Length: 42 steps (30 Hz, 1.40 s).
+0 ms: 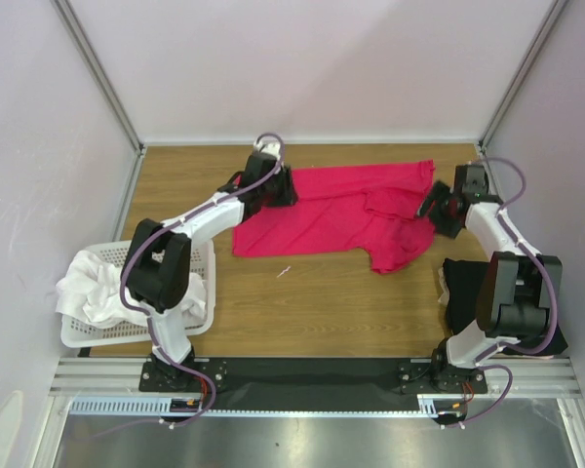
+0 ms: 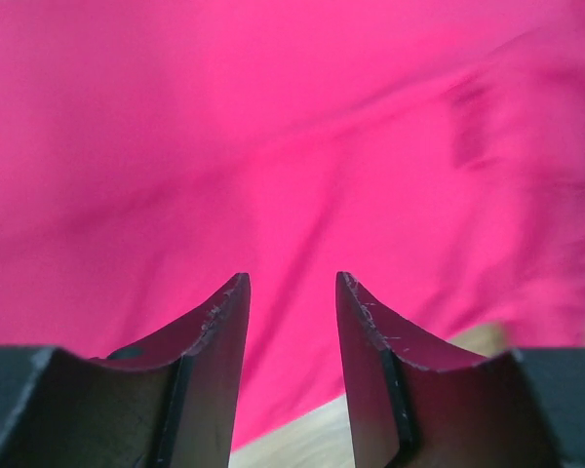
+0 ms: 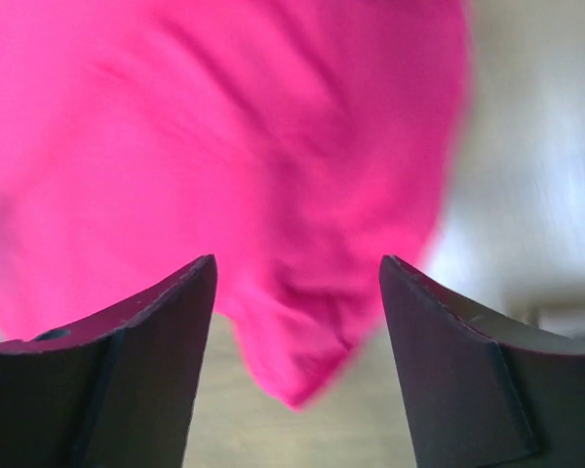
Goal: Fold and stack the t-shirts
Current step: Fold the tshirt
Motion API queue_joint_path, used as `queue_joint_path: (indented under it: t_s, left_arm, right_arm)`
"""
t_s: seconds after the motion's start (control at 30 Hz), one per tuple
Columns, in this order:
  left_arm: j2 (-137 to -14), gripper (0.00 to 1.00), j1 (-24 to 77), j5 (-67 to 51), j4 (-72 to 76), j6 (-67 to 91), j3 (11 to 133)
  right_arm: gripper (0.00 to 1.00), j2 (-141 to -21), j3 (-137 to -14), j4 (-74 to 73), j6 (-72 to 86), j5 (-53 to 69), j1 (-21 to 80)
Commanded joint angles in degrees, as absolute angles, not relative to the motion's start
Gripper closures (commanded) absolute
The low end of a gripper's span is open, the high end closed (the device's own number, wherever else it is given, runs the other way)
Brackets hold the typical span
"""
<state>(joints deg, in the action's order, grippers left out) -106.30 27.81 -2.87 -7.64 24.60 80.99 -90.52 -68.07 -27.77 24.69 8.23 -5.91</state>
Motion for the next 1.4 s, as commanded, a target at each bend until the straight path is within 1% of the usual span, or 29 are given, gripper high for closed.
queue_joint_path:
  t_s: [0.0, 0.03, 0.1, 0.23, 0.27, 0.47, 0.63, 0.67, 0.83, 0.93, 0.97, 1.03, 1.07, 1.13, 1.37]
  left_arm:
    - [-101.6, 0.54, 26.4, 1.9, -6.9, 26.4, 74.9]
    - [-101.3, 0.55, 26.3, 2.5, -6.8, 26.5, 73.7]
    - [-100.5, 0.57, 26.2, 3.7, -6.2, 27.5, 70.4]
    - [-99.5, 0.60, 25.6, 5.3, -4.4, 30.9, 64.7]
    - [-99.3, 0.61, 25.4, 5.6, -4.1, 32.2, 62.8]
    - [-96.2, 0.62, 24.9, 9.3, -6.0, 33.2, 59.4]
    - [-92.8, 0.62, 24.8, 11.8, -9.4, 34.4, 56.5]
    - [-91.2, 0.62, 24.8, 12.7, -9.6, 34.6, 55.3]
    - [-87.6, 0.62, 24.2, 17.0, -13.0, 35.2, 52.8]
    - [-86.7, 0.64, 22.9, 17.5, -12.9, 36.2, 51.0]
    - [-86.8, 0.64, 22.5, 17.4, -12.9, 36.5, 50.5]
    - [-87.4, 0.67, 21.8, 17.5, -13.0, 36.7, 50.2]
    - [-87.6, 0.69, 21.7, 17.5, -13.1, 36.9, 50.1]
    - [-88.5, 0.70, 21.4, 17.2, -13.1, 37.0, 50.0]
    - [-91.8, 0.79, 21.3, 16.4, -13.2, 37.4, 49.7]
  right_arm:
    - [0.29, -87.4, -61.6, -28.0, 28.1, 3.0, -6.2]
    - [0.31, -87.1, -58.7, -27.4, 28.4, 2.6, -6.3]
    - [0.36, -87.3, -56.9, -25.9, 29.5, 2.2, -6.4]
    - [0.44, -89.7, -55.5, -24.3, 29.4, 1.8, -6.4]
    - [0.48, -90.3, -55.6, -23.9, 29.4, 1.5, -6.4]
    - [0.54, -92.4, -56.2, -22.8, 28.0, 1.0, -6.4]
    - [0.57, -94.3, -56.8, -22.1, 27.3, 1.3, -6.4]
    - [0.60, -94.7, -57.0, -21.9, 27.2, 1.6, -6.4]
    - [0.65, -95.4, -57.2, -22.0, 27.0, 1.1, -6.4]
    - [0.73, -95.4, -57.4, -22.3, 26.5, 0.6, -6.5]
    - [0.80, -95.3, -57.4, -22.6, 26.4, 0.3, -6.5]
    - [0.87, -95.4, -57.4, -22.8, 26.1, 0.1, -6.5]
    - [0.94, -95.4, -57.6, -23.5, 26.0, 0.1, -6.6]
    - [0.99, -95.5, -57.7, -24.3, 25.6, -1.6, -6.7]
    - [1.00, -93.7, -57.9, -27.0, 23.9, -4.2, -7.5]
